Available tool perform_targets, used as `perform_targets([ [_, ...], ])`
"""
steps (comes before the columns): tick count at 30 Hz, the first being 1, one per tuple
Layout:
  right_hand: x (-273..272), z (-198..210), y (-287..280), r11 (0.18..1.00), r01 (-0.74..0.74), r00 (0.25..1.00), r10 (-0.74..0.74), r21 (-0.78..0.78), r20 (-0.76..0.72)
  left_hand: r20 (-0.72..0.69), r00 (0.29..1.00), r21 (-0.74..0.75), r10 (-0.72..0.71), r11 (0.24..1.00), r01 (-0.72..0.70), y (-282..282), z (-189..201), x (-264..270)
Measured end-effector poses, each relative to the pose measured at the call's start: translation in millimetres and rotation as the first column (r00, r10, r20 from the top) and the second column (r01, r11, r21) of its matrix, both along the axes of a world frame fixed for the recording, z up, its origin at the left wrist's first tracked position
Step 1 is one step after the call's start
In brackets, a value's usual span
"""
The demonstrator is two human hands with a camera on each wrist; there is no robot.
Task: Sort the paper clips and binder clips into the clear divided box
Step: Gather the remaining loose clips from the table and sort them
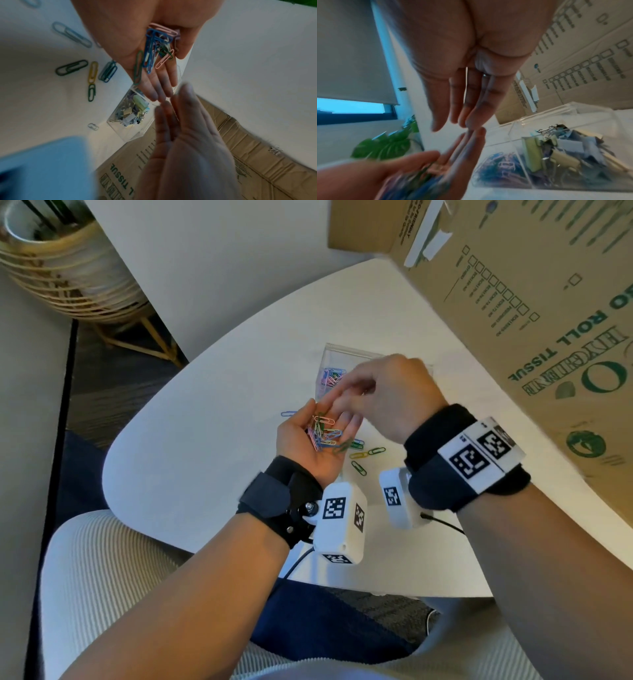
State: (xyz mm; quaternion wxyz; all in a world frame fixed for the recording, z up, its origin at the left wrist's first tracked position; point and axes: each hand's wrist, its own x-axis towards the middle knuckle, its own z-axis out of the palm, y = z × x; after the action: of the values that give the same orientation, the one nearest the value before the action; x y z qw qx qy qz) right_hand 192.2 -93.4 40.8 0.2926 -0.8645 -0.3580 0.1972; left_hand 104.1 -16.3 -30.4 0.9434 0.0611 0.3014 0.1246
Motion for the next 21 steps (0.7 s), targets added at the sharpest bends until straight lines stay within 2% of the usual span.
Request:
perform_targets([
  [2, -12.7, 1.9, -6.2, 0.976, -0.165, 0.986, 0.167, -0.142, 0.006, -0.018, 1.0, 0.026, -0.016, 1.0, 0.016, 0.5, 4.3, 0.6],
  [4, -18.8, 1.0, -8.6, 0.939, -0.24, 0.959, 0.269, -0.247, 0.091, -0.015, 1.0, 0.051, -0.021, 0.998, 0.022, 0.8, 7.2, 0.8],
  [10, -20.6, -5.3, -10.7, 0.933, -0.254, 0.953, 0.286, -0.256, 0.098, -0.034, 0.999, 0.023, -0.035, 0.999, 0.036, -6.0, 12.1, -1.0],
  [18, -27.2, -15.4, -17.0, 0.967, -0.215, 0.963, 0.234, -0.137, 0.137, -0.03, 0.998, -0.029, 0.051, 0.998, -0.052, -2.6, 9.7, 0.1],
  [21, -27.7, -16.7, -20.8, 0.976, -0.209, 0.973, 0.214, -0.065, 0.081, 0.013, 0.997, -0.028, 0.076, 0.997, -0.075, 0.9, 8.8, 2.5],
])
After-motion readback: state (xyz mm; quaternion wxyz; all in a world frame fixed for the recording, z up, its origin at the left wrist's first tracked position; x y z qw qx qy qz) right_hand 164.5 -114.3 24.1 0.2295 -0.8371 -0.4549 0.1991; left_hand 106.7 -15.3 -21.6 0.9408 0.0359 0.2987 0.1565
